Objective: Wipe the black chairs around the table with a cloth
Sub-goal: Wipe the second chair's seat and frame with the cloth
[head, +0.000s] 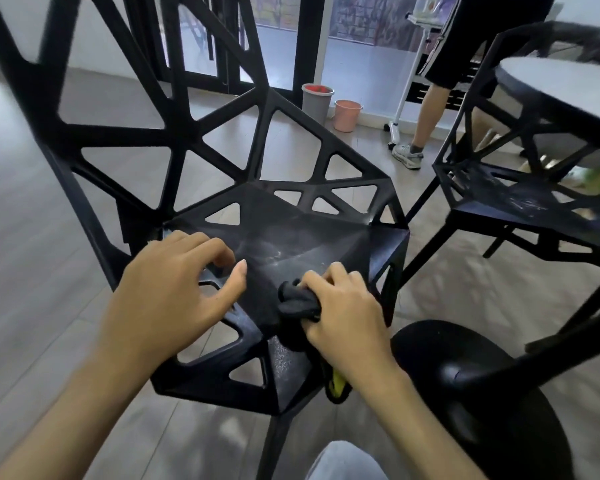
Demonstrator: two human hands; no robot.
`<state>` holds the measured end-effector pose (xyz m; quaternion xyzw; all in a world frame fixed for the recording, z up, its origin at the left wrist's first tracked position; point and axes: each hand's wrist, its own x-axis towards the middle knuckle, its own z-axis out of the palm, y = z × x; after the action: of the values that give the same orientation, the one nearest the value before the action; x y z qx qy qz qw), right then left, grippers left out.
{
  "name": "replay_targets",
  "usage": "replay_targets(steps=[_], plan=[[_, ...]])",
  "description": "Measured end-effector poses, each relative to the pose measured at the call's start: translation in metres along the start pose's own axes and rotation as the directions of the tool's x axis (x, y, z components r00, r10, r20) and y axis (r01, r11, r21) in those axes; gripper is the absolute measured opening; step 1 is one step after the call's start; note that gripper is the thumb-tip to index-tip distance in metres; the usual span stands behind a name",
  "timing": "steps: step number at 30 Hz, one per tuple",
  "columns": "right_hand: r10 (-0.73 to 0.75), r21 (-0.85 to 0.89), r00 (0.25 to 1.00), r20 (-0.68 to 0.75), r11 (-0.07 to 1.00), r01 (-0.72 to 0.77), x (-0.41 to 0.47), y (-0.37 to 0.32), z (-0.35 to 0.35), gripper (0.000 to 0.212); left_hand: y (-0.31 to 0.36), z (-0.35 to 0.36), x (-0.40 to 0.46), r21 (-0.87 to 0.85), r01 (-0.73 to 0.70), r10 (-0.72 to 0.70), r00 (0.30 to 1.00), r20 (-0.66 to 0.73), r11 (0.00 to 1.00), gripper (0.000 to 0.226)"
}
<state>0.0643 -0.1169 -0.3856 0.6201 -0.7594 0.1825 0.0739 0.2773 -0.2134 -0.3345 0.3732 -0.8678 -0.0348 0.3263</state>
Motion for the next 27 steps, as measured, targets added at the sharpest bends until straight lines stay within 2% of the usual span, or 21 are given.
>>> replay_targets(steps=[3,6,8,11,13,15,18,20,23,25,27], plan=[[0.044,0.023,0.994,0.103,0.999,-0.047,0.027,0.022,-0.001,0.032,0.002,0.000,0.000,0.018,0.010,-0.010,1.000,0.013,1.000,0.028],[0.211,-0.164,0.974,0.078,0.967,-0.196,0.088,0.081,0.008,0.039,0.002,0.001,0.001,0.045,0.010,-0.011,1.000,0.014,0.999,0.027],[0.324,-0.220,0.944,0.058,0.927,-0.304,0.118,0.110,0.010,0.044,0.002,0.002,-0.001,0.039,0.028,-0.028,1.000,0.001,0.999,0.026],[0.397,-0.266,0.918,0.012,0.886,-0.380,0.129,0.116,0.015,0.046,0.002,0.000,-0.001,-0.061,0.085,-0.089,0.994,-0.065,0.994,0.025],[0.363,-0.277,0.931,0.027,0.898,-0.342,0.112,0.089,0.012,0.044,0.001,-0.002,0.000,-0.119,0.122,-0.135,0.986,-0.102,0.985,0.023],[0.245,-0.252,0.968,0.062,0.942,-0.222,0.083,0.048,0.009,0.039,0.001,-0.002,-0.001,-0.133,0.141,-0.156,0.982,-0.109,0.981,0.021],[-0.021,-0.137,0.990,0.140,0.990,0.040,0.039,-0.019,0.005,0.035,0.000,0.002,-0.002,-0.071,0.111,-0.118,0.989,-0.095,0.991,0.022],[-0.065,-0.049,0.974,0.216,0.996,0.077,0.030,-0.038,0.004,0.034,-0.001,0.004,-0.002,-0.026,0.070,-0.072,0.994,-0.081,0.997,0.021],[0.062,-0.155,0.973,0.224,0.988,-0.027,0.064,-0.005,0.010,0.038,-0.002,0.006,-0.002,0.007,0.031,-0.031,0.998,-0.047,0.999,0.017],[0.203,-0.280,0.959,0.199,0.949,-0.143,0.103,0.035,0.018,0.039,-0.003,0.007,-0.003,0.028,0.011,-0.010,0.999,-0.040,1.000,0.017],[0.335,-0.309,0.928,0.163,0.911,-0.274,0.138,0.069,0.023,0.040,-0.004,0.008,-0.003,0.036,0.017,-0.015,0.999,-0.052,0.999,0.019]])
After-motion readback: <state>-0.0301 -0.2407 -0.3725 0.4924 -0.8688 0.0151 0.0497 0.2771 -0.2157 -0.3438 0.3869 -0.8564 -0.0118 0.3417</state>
